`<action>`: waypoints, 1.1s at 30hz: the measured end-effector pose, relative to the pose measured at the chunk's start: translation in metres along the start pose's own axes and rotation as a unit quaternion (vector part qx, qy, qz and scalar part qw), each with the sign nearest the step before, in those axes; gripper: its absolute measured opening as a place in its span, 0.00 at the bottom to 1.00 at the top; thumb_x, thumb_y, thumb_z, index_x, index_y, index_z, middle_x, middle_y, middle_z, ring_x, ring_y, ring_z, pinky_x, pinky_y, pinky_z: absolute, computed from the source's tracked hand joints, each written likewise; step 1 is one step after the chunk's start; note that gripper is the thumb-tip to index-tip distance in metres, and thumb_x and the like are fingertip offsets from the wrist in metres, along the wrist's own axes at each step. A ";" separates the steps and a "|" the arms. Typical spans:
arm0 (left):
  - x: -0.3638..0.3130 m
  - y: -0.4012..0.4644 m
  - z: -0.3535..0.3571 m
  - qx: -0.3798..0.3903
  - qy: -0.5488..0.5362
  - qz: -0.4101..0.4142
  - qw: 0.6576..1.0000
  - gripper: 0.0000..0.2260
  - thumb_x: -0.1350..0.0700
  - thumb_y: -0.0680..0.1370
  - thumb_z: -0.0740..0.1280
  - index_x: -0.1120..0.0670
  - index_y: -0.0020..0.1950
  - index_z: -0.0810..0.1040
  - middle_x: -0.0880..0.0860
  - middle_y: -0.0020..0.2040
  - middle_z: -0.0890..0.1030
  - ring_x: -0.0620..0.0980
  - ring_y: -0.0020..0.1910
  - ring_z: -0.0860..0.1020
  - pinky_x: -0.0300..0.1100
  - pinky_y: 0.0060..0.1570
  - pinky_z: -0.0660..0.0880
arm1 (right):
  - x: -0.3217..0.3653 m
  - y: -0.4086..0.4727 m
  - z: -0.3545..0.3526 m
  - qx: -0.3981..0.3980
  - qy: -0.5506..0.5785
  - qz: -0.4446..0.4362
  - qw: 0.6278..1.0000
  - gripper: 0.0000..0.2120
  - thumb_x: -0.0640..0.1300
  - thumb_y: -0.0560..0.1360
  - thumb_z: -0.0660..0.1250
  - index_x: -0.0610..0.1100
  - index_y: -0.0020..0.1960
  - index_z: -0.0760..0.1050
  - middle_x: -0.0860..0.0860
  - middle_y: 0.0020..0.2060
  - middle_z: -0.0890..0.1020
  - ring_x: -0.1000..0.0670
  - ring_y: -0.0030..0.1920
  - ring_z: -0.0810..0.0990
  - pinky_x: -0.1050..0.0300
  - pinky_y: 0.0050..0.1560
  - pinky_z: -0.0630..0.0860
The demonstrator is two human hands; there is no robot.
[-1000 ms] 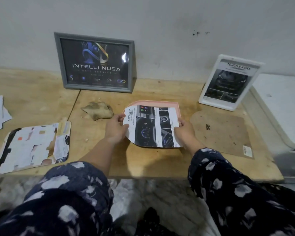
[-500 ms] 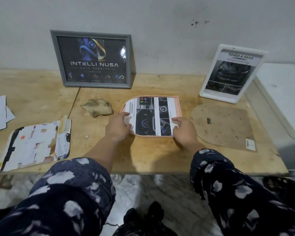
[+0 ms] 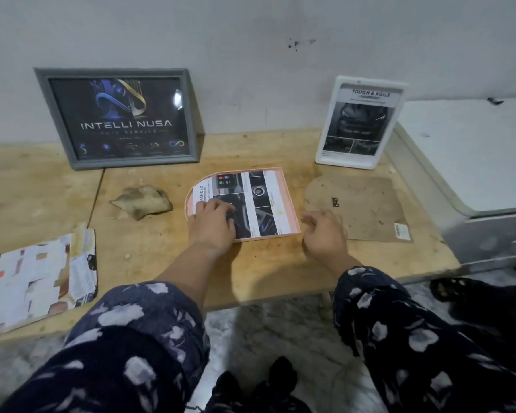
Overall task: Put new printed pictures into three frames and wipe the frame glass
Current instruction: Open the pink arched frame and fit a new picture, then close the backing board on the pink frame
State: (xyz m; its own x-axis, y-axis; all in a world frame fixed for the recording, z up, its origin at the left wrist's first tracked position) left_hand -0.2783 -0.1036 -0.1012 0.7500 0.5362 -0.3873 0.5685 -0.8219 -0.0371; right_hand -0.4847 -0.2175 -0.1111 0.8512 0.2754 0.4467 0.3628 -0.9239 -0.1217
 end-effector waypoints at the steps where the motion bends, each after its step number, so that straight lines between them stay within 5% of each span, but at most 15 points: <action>1: -0.012 0.002 0.003 0.007 -0.009 0.008 1.000 0.14 0.54 0.79 0.61 0.48 0.64 0.75 0.51 0.65 0.72 0.53 0.66 0.65 0.49 0.63 0.65 | -0.010 0.001 -0.008 -0.001 0.000 0.015 1.000 0.19 0.38 0.75 0.59 0.50 0.64 0.75 0.48 0.64 0.72 0.44 0.66 0.66 0.47 0.67 0.63; 9: -0.099 0.022 0.039 0.082 -0.080 0.051 0.992 0.14 0.59 0.78 0.60 0.52 0.63 0.75 0.53 0.65 0.73 0.54 0.66 0.67 0.49 0.63 0.69 | -0.099 0.016 -0.055 -0.004 0.032 0.159 0.987 0.20 0.40 0.75 0.62 0.51 0.66 0.71 0.46 0.67 0.68 0.42 0.69 0.63 0.46 0.68 0.63; 14: -0.147 0.032 0.068 0.124 -0.157 0.011 0.980 0.14 0.62 0.75 0.63 0.55 0.60 0.77 0.56 0.61 0.76 0.56 0.59 0.75 0.45 0.58 0.74 | -0.141 0.033 -0.070 0.041 0.038 0.201 0.978 0.27 0.39 0.73 0.63 0.49 0.71 0.65 0.44 0.68 0.64 0.40 0.69 0.59 0.46 0.68 0.62; 18: -0.179 0.042 0.097 0.176 -0.153 -0.056 0.971 0.24 0.60 0.72 0.70 0.55 0.67 0.70 0.58 0.65 0.71 0.59 0.64 0.71 0.45 0.60 0.70 | -0.171 0.052 -0.085 0.041 0.017 0.219 0.975 0.26 0.39 0.74 0.60 0.49 0.72 0.63 0.43 0.67 0.65 0.39 0.67 0.62 0.46 0.65 0.64; 22: -0.185 0.049 0.108 0.150 -0.161 -0.164 0.962 0.29 0.57 0.73 0.71 0.56 0.71 0.63 0.60 0.67 0.69 0.62 0.67 0.66 0.53 0.63 0.68 | -0.181 0.063 -0.085 0.048 0.041 0.238 0.969 0.24 0.40 0.76 0.59 0.49 0.71 0.63 0.43 0.67 0.65 0.39 0.65 0.65 0.47 0.63 0.66; 27: -0.186 0.051 0.114 0.131 -0.162 -0.245 0.947 0.37 0.52 0.65 0.79 0.58 0.68 0.65 0.59 0.65 0.71 0.60 0.66 0.68 0.51 0.62 0.70 | -0.204 0.072 -0.083 0.010 0.106 0.295 0.949 0.24 0.36 0.75 0.58 0.44 0.71 0.64 0.41 0.65 0.71 0.39 0.63 0.69 0.49 0.58 0.72; 30: -0.184 0.057 0.107 0.131 -0.162 -0.255 0.944 0.36 0.50 0.63 0.80 0.58 0.66 0.70 0.59 0.65 0.72 0.60 0.65 0.70 0.48 0.60 0.71 | -0.212 0.077 -0.085 0.009 0.172 0.305 0.937 0.21 0.36 0.77 0.59 0.41 0.70 0.66 0.42 0.65 0.72 0.41 0.60 0.72 0.52 0.53 0.72; 33: -0.184 0.063 0.095 0.122 -0.147 -0.238 0.952 0.34 0.49 0.65 0.79 0.57 0.66 0.70 0.59 0.65 0.72 0.60 0.65 0.69 0.49 0.63 0.69 | -0.207 0.078 -0.091 0.045 0.168 0.319 0.932 0.11 0.41 0.77 0.64 0.41 0.58 0.75 0.46 0.58 0.76 0.47 0.57 0.76 0.59 0.51 0.71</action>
State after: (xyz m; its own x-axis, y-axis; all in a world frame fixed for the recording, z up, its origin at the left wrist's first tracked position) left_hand -0.4128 -0.2727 -0.1195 0.2798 0.8119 -0.5124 0.6981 -0.5384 -0.4719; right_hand -0.6667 -0.3709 -0.1325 0.7437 -0.4338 0.5086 -0.1331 -0.8417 -0.5233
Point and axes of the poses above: each hand's wrist, its own y-axis towards the middle knuckle, its own z-axis out of the palm, x = y × z, the point moved 6 cm from there along y, towards the middle knuckle
